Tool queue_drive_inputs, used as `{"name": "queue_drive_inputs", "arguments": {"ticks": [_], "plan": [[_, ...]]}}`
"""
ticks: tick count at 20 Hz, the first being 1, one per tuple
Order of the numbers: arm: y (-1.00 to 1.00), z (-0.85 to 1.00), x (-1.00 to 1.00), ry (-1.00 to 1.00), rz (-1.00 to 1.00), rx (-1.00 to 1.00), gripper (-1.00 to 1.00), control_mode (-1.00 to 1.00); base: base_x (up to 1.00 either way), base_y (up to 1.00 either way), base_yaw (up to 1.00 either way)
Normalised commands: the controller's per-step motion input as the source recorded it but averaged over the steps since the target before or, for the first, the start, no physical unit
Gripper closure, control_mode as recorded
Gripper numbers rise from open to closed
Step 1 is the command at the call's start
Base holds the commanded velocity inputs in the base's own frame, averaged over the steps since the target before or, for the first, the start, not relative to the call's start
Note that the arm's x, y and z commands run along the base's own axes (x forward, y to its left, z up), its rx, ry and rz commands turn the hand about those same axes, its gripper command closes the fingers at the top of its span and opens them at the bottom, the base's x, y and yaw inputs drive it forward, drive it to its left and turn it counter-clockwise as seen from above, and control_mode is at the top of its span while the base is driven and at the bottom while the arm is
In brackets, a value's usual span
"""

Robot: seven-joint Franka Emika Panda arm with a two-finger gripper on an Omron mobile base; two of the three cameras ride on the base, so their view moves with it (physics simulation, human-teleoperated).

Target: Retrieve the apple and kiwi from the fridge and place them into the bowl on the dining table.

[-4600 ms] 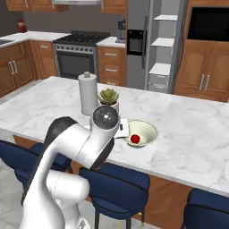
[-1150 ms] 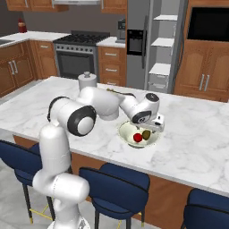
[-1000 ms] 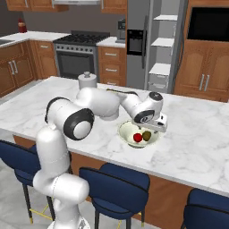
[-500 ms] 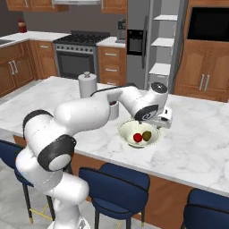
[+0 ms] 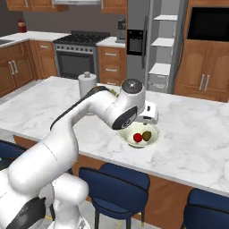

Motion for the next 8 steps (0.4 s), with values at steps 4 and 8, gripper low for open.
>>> {"name": "queue_drive_inputs", "arguments": {"ticks": [4,8], "plan": [[1.0,0.04,-0.56,-0.1,0.0,-0.16,-1.0,-1.0,0.0,0.0,0.0],[0.91,0.01,-0.48,-0.04,0.0,-0.12,-1.0,-1.0,0.0,0.0,0.0]]}}
